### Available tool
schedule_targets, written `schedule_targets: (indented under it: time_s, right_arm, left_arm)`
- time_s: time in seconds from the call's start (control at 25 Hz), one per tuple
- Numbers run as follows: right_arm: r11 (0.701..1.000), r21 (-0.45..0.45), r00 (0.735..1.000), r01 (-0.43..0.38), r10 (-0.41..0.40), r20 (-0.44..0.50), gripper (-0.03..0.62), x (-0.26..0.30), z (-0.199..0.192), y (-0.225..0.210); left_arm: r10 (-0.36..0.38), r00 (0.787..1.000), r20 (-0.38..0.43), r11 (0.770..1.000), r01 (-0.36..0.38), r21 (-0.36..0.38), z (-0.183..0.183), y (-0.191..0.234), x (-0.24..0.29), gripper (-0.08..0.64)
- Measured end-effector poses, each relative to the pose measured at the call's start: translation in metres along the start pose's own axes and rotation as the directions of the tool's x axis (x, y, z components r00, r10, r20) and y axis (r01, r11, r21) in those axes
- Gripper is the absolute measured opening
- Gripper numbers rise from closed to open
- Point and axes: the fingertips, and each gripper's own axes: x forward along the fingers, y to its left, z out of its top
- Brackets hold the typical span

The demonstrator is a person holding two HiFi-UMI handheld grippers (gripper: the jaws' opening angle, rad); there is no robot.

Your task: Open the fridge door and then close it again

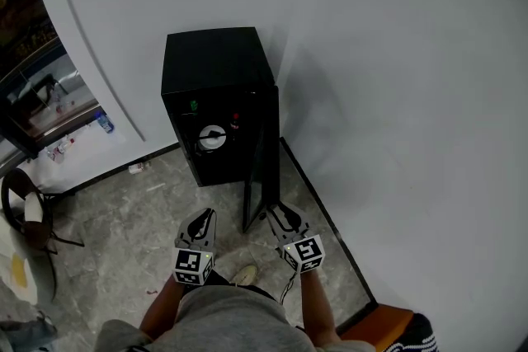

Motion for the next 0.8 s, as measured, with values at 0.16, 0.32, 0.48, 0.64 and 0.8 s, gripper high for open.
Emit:
schedule_targets:
  time_s: [0.16, 0.32, 0.48, 0.64, 0.8]
  right_arm:
    - [1.0, -0.014, 1.0, -0.023, 0.023, -0.006, 0.14, 0.009, 0.002, 0.009]
    - [0.998, -0.023, 0.998, -0.057, 0.057, -0.01, 0.14, 0.021, 0.003, 0.019]
    - [0.996, -0.033, 0.996, -0.084, 0.084, -0.014, 0.14, 0.031, 0.007, 0.031]
    - [0.994, -0.036, 0.994, -0.107, 0.106, -0.015, 0.143, 0.042, 0.009, 0.039]
    - [0.992, -0.038, 0.992, -0.124, 0.123, -0.018, 0.144, 0.053, 0.011, 0.046]
  left_arm:
    - [0.017, 1.0, 0.001, 1.0, -0.017, -0.003, -0.001, 0.008, -0.003, 0.026]
    - [0.034, 0.999, -0.002, 0.999, -0.034, -0.006, -0.002, 0.016, -0.005, 0.026]
    - [0.054, 0.999, 0.0, 0.998, -0.054, -0.01, 0.0, 0.025, -0.01, 0.026]
    - [0.073, 0.997, -0.001, 0.997, -0.073, -0.012, 0.0, 0.034, -0.012, 0.026]
    - [0.089, 0.996, -0.003, 0.996, -0.09, -0.016, 0.001, 0.043, -0.013, 0.026]
